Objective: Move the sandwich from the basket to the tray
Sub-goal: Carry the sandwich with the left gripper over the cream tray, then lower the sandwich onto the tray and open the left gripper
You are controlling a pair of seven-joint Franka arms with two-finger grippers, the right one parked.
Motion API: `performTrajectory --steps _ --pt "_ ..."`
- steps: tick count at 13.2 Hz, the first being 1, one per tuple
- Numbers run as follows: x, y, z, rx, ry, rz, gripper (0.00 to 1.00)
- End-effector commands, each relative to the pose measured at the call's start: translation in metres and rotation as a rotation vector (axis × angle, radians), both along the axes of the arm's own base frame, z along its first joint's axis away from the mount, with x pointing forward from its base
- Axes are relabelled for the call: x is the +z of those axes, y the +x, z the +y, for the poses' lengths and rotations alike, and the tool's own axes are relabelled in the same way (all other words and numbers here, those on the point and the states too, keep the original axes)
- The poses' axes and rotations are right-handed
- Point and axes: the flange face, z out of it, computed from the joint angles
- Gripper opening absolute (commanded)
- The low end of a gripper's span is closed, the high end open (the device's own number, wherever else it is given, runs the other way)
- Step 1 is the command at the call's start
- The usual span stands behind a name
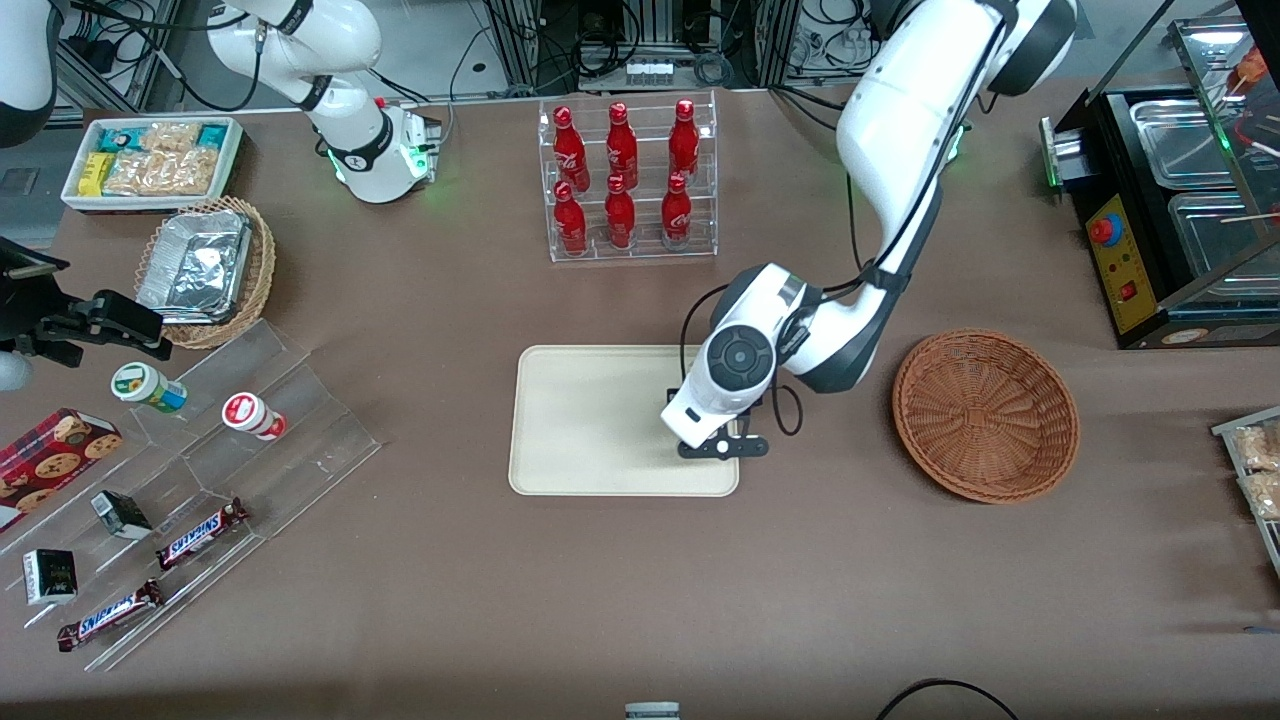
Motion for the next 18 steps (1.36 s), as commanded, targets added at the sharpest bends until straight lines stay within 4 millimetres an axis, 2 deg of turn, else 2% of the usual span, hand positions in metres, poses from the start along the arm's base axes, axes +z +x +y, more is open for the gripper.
performTrajectory --steps 1,3,9,11,13,15,17,18 --pt "-0.018 0.003 -0.035 -0.032 -0.024 -0.018 0.46" --pt "-0.031 -0.001 -0.036 -0.041 -0.016 -0.006 0.46" --pt "-0.035 0.001 -0.033 -0.067 0.009 -0.019 0.47" --pt "-0.039 0.001 -0.033 -0.07 0.011 -0.021 0.54" --pt "-0.039 0.001 -0.033 -0.07 0.012 -0.02 0.69" --pt "-0.027 0.008 -0.027 -0.044 0.006 -0.032 0.98" --pt "0.01 0.019 -0.014 -0.019 0.005 -0.062 1.0" --pt "0.034 0.025 0.003 0.013 0.03 -0.062 1.0"
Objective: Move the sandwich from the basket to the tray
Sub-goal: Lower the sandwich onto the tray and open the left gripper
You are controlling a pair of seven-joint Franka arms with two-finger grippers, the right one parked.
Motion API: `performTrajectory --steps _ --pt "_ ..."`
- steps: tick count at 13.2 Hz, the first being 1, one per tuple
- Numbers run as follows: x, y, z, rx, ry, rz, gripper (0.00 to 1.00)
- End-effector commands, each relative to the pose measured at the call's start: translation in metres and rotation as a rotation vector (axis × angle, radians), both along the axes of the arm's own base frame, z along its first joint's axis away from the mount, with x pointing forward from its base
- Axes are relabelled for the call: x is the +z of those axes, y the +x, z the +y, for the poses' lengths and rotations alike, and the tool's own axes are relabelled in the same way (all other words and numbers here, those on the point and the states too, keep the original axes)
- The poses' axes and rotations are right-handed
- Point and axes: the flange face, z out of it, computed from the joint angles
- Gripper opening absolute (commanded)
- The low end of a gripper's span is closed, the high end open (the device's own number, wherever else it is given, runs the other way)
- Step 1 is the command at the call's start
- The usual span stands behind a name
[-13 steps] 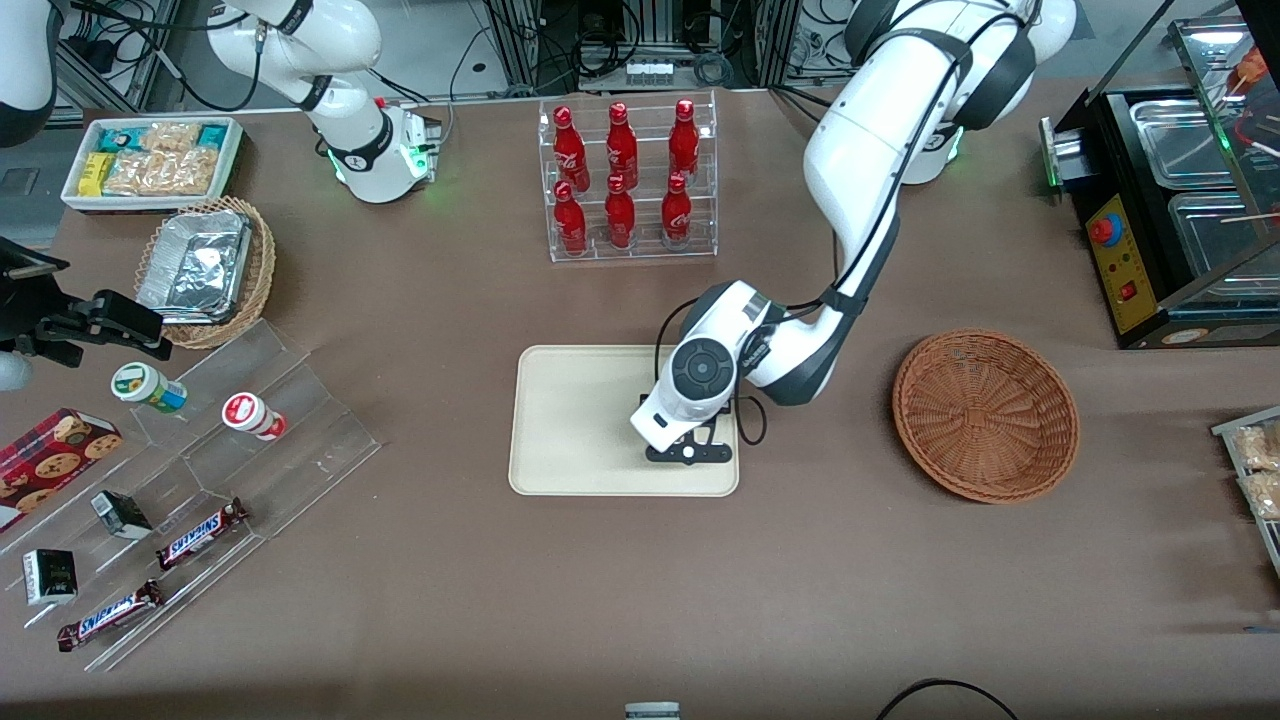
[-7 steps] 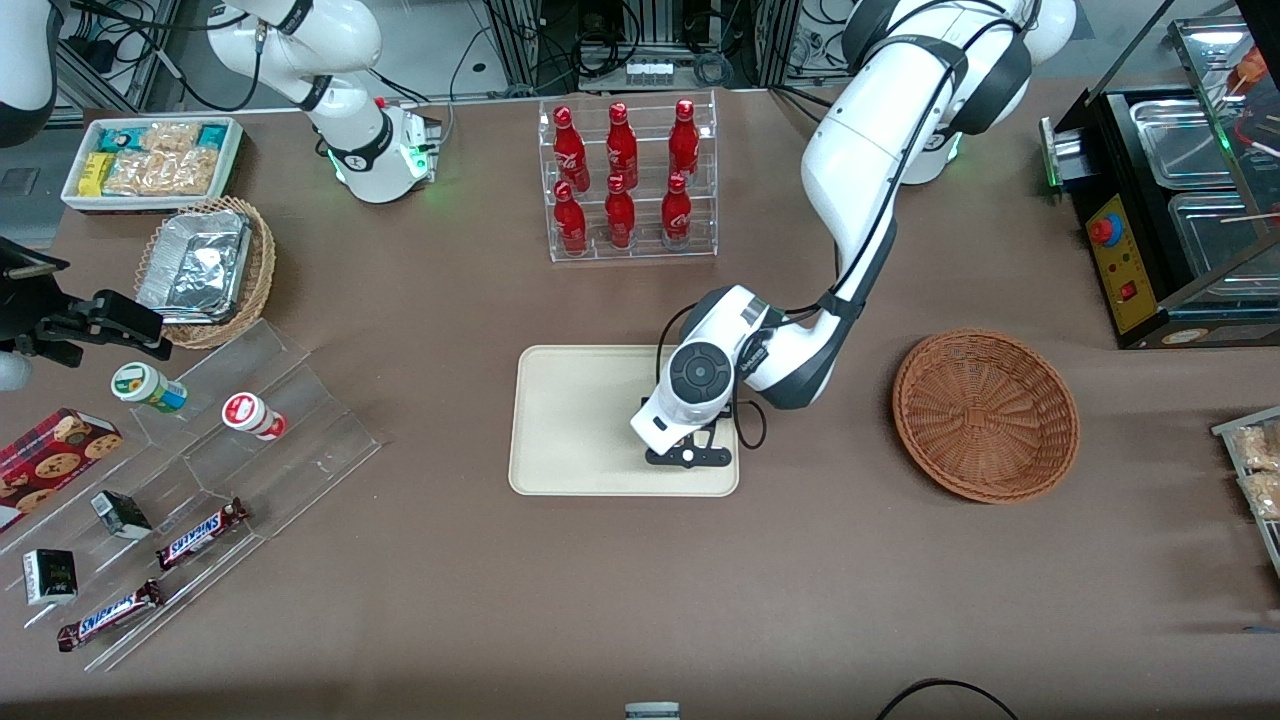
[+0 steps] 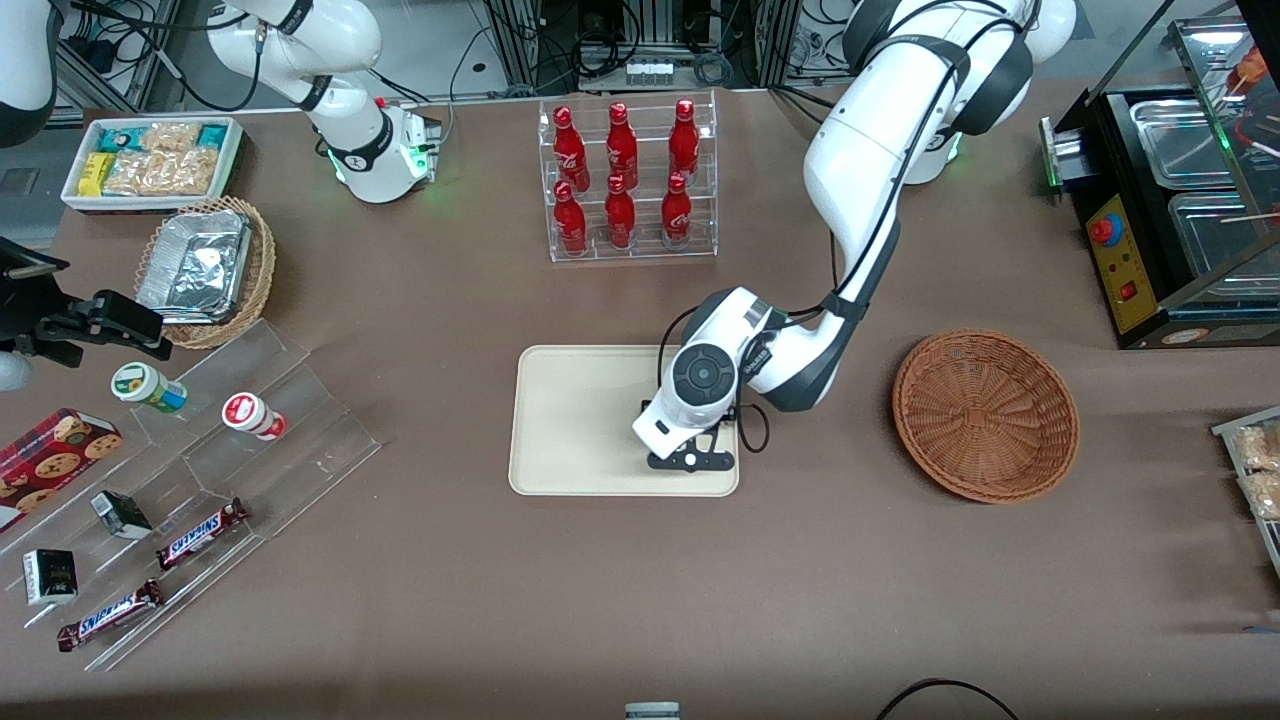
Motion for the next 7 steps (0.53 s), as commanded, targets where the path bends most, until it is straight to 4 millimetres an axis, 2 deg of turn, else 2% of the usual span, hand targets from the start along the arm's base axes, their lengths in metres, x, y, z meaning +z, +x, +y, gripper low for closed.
performTrajectory --steps 1,2,4,7 --pt "0.075 0.013 0.037 0.066 0.061 -0.005 1.0" --pt "0.103 0.014 0.051 0.089 0.086 0.007 1.0" --pt "0.154 0.025 0.097 0.164 0.106 0.03 1.0" --pt "0.2 0.037 0.156 0.255 0.131 0.021 1.0"
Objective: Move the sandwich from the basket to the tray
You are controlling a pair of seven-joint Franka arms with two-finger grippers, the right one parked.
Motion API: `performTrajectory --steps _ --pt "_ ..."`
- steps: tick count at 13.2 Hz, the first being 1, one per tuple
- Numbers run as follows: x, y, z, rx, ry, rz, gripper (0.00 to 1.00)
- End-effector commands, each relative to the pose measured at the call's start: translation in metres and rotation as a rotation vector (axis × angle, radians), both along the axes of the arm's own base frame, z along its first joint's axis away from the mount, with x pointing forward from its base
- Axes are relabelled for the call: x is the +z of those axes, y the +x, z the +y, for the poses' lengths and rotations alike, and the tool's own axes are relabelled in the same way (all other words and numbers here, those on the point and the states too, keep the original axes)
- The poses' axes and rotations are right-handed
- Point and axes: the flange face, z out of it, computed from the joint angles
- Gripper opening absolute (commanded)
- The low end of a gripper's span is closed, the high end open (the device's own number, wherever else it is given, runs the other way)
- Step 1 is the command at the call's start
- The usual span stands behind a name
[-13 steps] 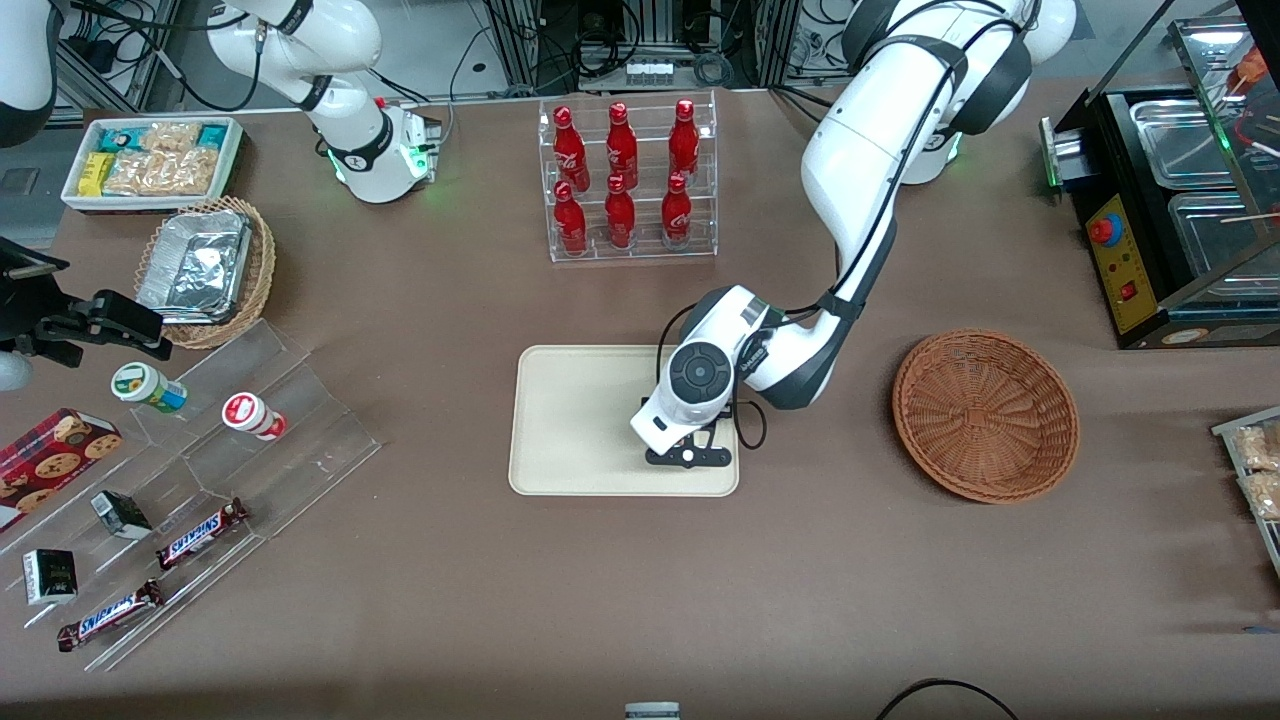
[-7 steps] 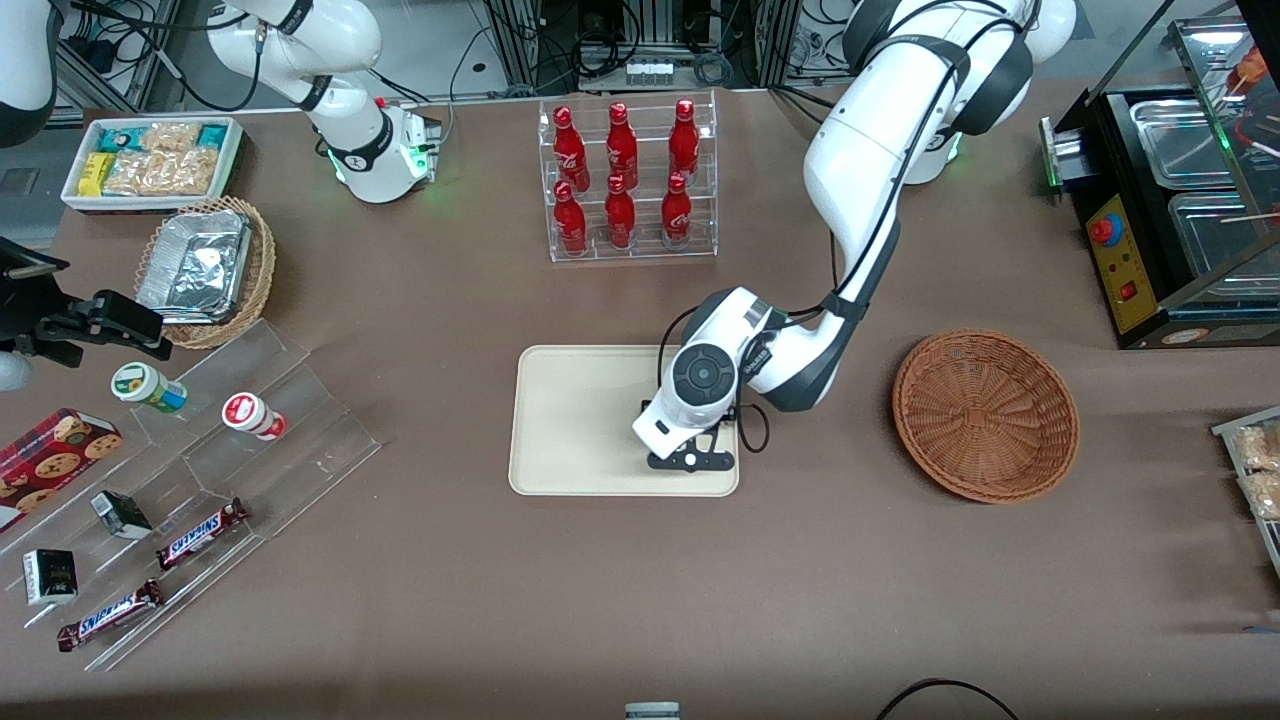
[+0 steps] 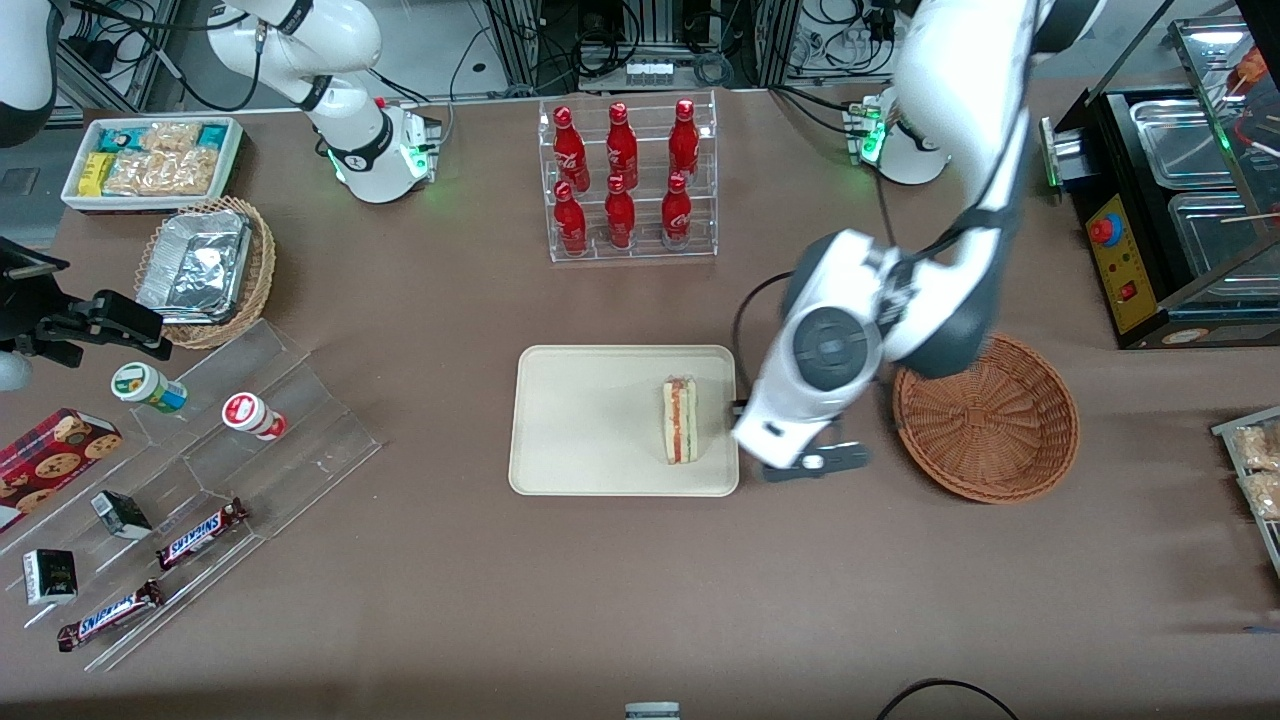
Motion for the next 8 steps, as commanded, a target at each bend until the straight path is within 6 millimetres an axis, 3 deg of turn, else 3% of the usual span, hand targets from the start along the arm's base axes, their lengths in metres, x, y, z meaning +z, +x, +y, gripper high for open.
performTrajectory --steps 1,3,7,8 --pt "0.033 -0.002 0.049 0.08 0.007 -0.008 1.0" --pt "0.064 -0.005 0.09 0.075 -0.003 -0.033 1.0" --pt "0.087 -0.029 0.148 -0.02 -0.021 0.012 1.0" --pt "0.1 -0.029 0.197 0.043 -0.038 0.0 1.0"
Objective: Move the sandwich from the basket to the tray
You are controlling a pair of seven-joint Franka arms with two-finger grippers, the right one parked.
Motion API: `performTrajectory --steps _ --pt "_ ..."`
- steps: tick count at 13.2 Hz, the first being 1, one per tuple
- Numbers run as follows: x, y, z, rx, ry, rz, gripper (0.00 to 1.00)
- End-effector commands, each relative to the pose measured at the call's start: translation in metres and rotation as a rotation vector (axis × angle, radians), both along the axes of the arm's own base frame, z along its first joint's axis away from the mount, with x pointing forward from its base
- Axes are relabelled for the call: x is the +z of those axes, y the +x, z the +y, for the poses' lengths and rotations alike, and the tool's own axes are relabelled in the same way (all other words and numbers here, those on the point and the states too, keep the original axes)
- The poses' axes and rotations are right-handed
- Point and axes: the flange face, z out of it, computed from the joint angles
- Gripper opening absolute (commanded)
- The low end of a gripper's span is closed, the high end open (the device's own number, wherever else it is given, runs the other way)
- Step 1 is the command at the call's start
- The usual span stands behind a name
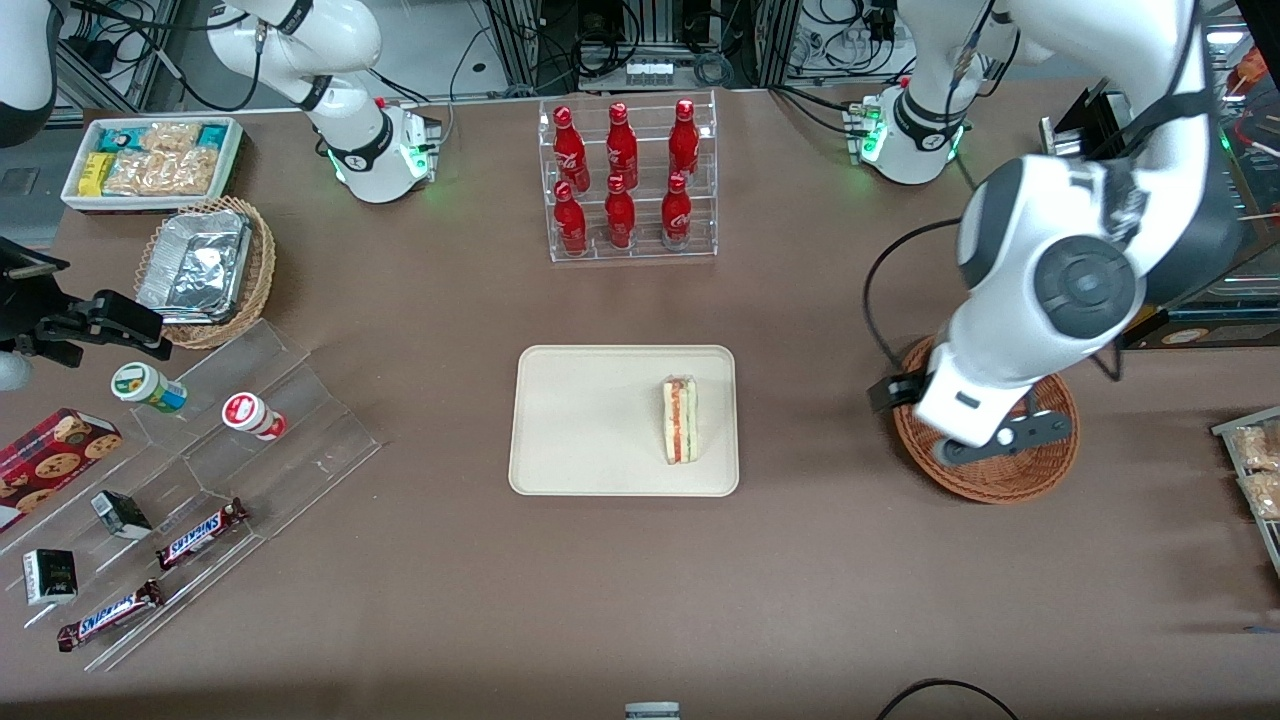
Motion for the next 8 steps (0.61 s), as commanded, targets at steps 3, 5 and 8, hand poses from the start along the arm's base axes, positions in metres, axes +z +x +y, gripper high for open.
performTrajectory --steps 3,5,8 --pt "0.054 -0.032 0.107 0.034 -0.089 0.008 1.0" --pt "0.073 -0.04 0.11 -0.009 -0.079 -0.023 1.0" --pt "0.104 -0.054 0.118 -0.135 -0.079 -0.068 1.0"
